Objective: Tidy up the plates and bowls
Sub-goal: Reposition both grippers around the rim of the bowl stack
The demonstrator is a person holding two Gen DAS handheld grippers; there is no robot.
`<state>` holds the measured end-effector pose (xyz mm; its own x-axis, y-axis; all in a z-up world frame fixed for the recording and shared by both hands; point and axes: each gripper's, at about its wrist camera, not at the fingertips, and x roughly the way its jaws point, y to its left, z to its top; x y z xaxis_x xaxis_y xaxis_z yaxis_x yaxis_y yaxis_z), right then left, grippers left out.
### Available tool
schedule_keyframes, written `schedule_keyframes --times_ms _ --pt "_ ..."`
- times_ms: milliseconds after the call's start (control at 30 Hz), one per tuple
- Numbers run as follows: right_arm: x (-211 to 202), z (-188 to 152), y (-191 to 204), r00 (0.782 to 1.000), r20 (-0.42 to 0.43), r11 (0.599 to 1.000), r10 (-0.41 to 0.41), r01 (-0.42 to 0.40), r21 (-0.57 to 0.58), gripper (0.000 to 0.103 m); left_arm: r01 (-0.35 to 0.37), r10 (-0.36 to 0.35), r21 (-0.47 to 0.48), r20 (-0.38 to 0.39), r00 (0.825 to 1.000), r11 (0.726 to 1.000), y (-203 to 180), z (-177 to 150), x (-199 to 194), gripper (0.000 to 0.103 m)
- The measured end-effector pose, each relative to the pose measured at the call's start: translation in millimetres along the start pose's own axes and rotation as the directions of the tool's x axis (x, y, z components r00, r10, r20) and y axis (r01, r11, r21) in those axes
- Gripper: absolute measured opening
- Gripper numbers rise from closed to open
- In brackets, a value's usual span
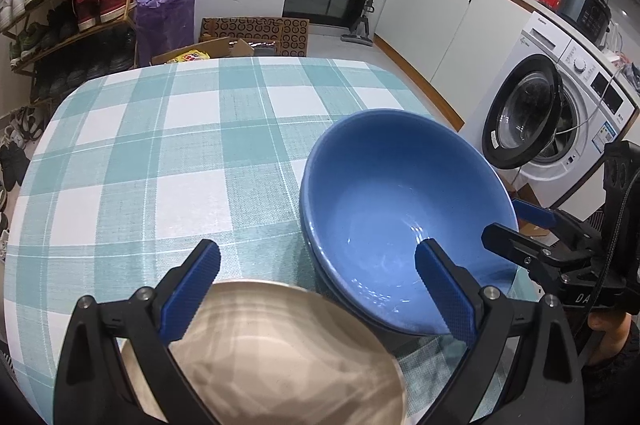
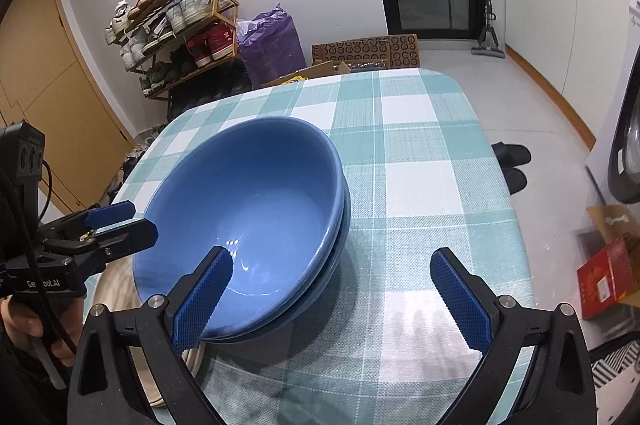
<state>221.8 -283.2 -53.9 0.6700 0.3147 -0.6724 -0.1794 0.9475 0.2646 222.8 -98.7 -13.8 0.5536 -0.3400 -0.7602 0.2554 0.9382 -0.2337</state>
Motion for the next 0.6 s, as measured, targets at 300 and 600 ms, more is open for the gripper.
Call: schedule_keyframes --times_ms 300,600 --pt "7.7 -0.6 -6.8 1.0 -0.007 0.999 0.027 -0.027 0.032 0.101 0.014 -0.014 0.006 -0.013 1.0 1.0 -4.3 1.4 8.6 0.097" --pt "5.3 -1.6 -9.0 0.999 0.002 0.998 0.048 -0.048 0.039 0.083 0.045 -0.045 0.024 -0.011 0.999 0.999 -11.9 2.1 9.8 0.077"
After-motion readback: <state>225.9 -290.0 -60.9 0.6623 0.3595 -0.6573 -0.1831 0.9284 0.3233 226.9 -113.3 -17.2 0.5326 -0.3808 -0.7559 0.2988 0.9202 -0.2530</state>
